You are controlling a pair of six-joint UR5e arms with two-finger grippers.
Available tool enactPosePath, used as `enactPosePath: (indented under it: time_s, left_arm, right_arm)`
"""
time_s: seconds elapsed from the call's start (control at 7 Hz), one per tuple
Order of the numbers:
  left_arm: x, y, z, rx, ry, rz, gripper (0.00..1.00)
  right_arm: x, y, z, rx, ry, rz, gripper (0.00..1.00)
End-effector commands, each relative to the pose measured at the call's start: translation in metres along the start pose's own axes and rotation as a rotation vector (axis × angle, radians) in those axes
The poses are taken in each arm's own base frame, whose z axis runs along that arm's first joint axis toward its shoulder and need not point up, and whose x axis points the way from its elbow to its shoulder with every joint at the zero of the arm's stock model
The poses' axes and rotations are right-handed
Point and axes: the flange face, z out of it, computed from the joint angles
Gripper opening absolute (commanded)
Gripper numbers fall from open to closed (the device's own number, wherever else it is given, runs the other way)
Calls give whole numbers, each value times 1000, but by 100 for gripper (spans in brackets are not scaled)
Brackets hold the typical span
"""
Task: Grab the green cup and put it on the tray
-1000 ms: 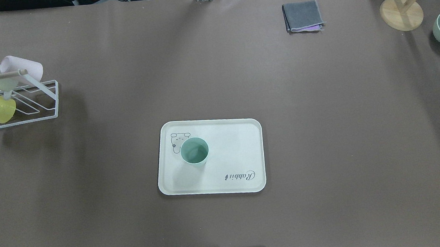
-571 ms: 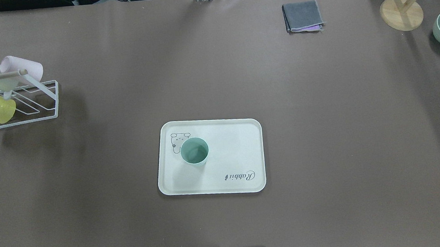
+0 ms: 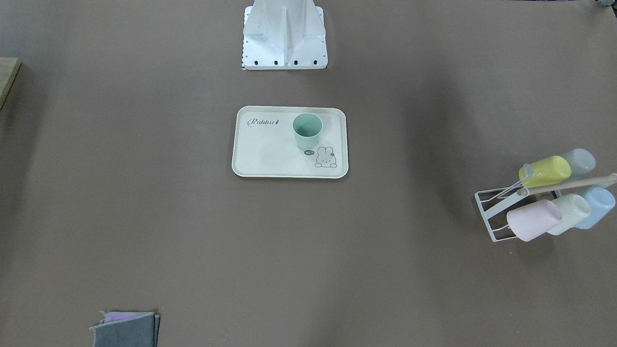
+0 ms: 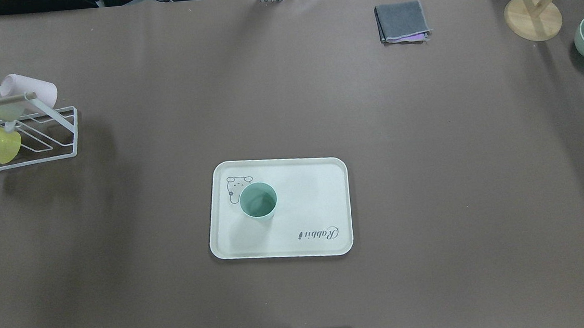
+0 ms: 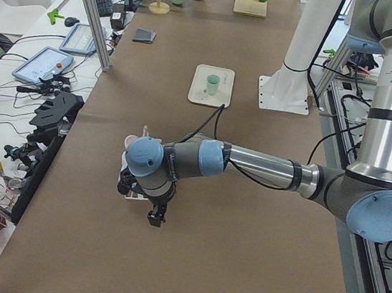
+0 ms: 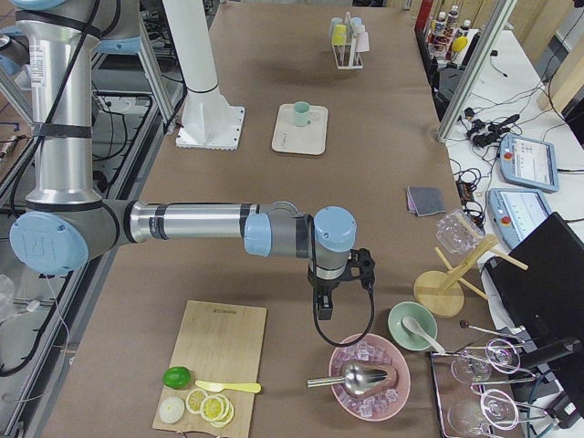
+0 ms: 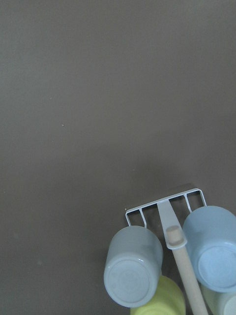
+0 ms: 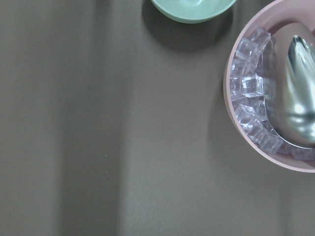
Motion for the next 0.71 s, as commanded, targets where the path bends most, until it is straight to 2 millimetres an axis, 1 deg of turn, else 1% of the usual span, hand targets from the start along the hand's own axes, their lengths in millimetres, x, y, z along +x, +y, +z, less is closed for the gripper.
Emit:
enactPosePath:
  time_s: [0.0,0.14,0.29,0.43,0.57]
  left_arm:
    - [-2,8,-4,30,4,-78,99]
    - [7,-2,-13,58,-5,-99,99]
    - [19,-12,-24,111,-16,-164,99]
    - [18,-15,-22,164,-27,-149,99]
    - [22,-14,-17,179,-34,-159,99]
  right_arm:
    - [-1,1,-1,1,-1,-1,100]
    - [-1,2,-1,1,-1,-1,100]
    - [-4,1,-4,7,-3,-6,100]
    - [-5,6,-4,7,-5,-6,100]
    - [-5,8,-3,5,-8,-4,100]
